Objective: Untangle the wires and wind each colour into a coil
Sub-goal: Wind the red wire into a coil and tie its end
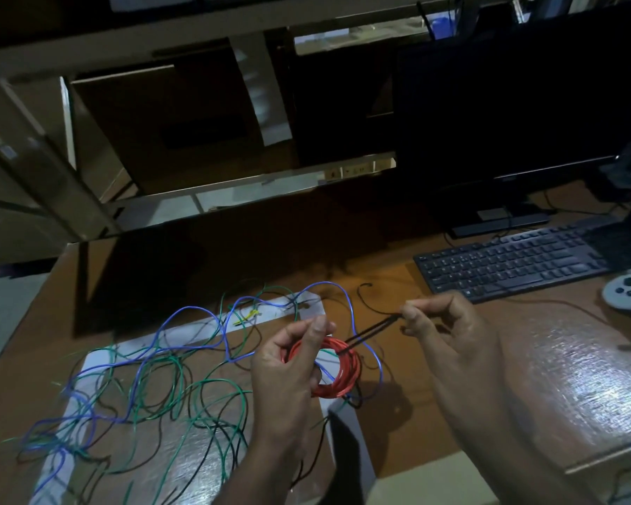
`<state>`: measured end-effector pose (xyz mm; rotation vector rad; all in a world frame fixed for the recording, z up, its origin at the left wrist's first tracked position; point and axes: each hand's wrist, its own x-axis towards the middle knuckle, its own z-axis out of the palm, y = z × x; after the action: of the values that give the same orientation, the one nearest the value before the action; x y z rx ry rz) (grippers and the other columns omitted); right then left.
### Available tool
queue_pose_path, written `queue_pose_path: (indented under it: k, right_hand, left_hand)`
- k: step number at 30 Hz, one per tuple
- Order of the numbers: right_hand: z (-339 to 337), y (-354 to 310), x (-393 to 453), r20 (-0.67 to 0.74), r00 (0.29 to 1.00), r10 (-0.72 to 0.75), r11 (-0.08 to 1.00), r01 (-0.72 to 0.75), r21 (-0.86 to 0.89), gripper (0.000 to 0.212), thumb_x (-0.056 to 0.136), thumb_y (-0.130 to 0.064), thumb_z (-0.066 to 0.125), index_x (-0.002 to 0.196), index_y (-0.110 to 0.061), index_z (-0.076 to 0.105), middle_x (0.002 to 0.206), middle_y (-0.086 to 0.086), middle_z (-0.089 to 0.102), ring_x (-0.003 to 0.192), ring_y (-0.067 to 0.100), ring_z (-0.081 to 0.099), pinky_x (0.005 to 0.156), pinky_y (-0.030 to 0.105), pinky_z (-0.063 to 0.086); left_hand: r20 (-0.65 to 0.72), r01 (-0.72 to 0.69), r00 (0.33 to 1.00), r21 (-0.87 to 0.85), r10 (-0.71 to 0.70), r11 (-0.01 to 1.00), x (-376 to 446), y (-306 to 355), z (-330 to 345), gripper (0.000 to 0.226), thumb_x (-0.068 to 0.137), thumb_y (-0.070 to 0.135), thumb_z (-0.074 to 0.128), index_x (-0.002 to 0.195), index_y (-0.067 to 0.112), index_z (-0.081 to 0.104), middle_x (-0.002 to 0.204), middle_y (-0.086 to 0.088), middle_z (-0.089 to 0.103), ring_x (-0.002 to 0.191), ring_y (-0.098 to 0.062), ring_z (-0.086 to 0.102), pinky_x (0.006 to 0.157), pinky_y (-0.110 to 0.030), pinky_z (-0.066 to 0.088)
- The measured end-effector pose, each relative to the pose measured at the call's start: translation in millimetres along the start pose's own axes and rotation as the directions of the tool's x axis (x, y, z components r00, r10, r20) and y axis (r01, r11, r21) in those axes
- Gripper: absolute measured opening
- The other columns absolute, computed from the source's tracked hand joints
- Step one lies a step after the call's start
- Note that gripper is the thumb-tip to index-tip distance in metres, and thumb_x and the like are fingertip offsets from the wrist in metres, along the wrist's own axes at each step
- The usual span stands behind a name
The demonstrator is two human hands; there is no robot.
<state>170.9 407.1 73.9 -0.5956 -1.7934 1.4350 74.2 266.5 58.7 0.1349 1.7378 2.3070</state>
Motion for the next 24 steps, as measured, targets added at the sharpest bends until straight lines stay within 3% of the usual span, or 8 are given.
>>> queue_pose_path:
  k: [3,7,10,14,16,20,24]
  right_hand:
    - [2.8,-3.5,-2.6,0.061,0.998,-0.030,0.999,0.032,-0.037,0.007,0.091,-0.036,0.062,0.088,-0.030,0.063,0.089,-0.009,0.071,0.086,0.009,0.069,0.076,0.031,0.056]
    - [12.3,0.4,-1.4,0.080,0.996,-0.031,0.999,0.029,0.037,0.005,0.094,-0.035,0.055,0.090,-0.032,0.057,0.089,-0.002,0.075,0.084,0.013,0.073,0.078,0.037,0.057]
    - [16.2,1.9,2.7,0.100,0.995,0.015,0.987,-0.031,0.160,0.011,0.096,-0.033,0.048,0.094,-0.021,0.050,0.091,0.004,0.078,0.085,0.018,0.076,0.076,0.039,0.061]
    - [10.8,2.6,8.5,-0.007,0.998,0.067,0.978,-0.064,0.196,0.010,0.103,-0.021,0.047,0.096,-0.015,0.048,0.088,0.006,0.078,0.085,0.022,0.076,0.078,0.042,0.059]
    - [6.9,2.8,11.9,-0.054,0.996,0.077,0.971,-0.063,0.230,0.011,0.106,-0.016,0.045,0.095,-0.016,0.049,0.084,0.008,0.076,0.081,0.025,0.076,0.075,0.043,0.059]
    - [2.3,-0.8,17.9,-0.083,0.985,0.151,0.935,-0.115,0.337,0.016,0.107,-0.011,0.043,0.093,-0.017,0.047,0.072,0.008,0.065,0.067,0.029,0.072,0.066,0.041,0.062]
    - [-0.1,-0.2,24.2,-0.060,0.978,0.201,0.897,-0.159,0.412,0.016,0.106,-0.010,0.044,0.092,-0.016,0.047,0.065,0.003,0.057,0.055,0.022,0.065,0.057,0.031,0.059]
  left_hand:
    - [-0.007,-0.041,0.999,0.052,0.041,0.998,-0.2,-0.6,1.0,0.032,0.074,0.039,0.075,0.090,0.010,0.076,0.086,-0.002,0.078,0.049,-0.002,0.048,0.051,-0.016,0.039]
    - [-0.017,-0.037,0.999,0.078,0.038,0.996,-1.2,-3.2,0.8,0.025,0.077,0.034,0.074,0.089,0.012,0.076,0.084,0.000,0.078,0.053,-0.001,0.053,0.053,-0.018,0.041]
    - [-0.021,-0.043,0.999,0.083,0.045,0.996,-2.2,-4.9,-0.2,0.025,0.078,0.034,0.074,0.086,0.011,0.077,0.085,-0.001,0.078,0.051,-0.004,0.049,0.053,-0.019,0.039]
    - [-0.055,-0.012,0.998,0.081,0.016,0.997,5.6,-8.2,-8.6,0.026,0.079,0.035,0.073,0.086,0.010,0.077,0.078,-0.001,0.075,0.048,-0.007,0.039,0.047,-0.020,0.033]
    - [-0.047,0.000,0.999,0.051,0.002,0.999,7.9,-8.7,-11.2,0.029,0.080,0.033,0.073,0.088,0.005,0.076,0.073,-0.001,0.071,0.047,-0.008,0.035,0.044,-0.017,0.029]
    - [-0.001,-0.016,1.000,0.052,0.016,0.999,8.9,-6.1,-7.3,0.033,0.078,0.025,0.073,0.091,-0.004,0.071,0.073,-0.002,0.073,0.043,-0.001,0.047,0.045,-0.010,0.038]
    - [-0.005,-0.008,1.000,0.036,0.008,0.999,15.9,-5.1,-9.1,0.036,0.078,0.026,0.074,0.093,-0.006,0.070,0.071,-0.002,0.072,0.042,-0.007,0.032,0.039,-0.016,0.026]
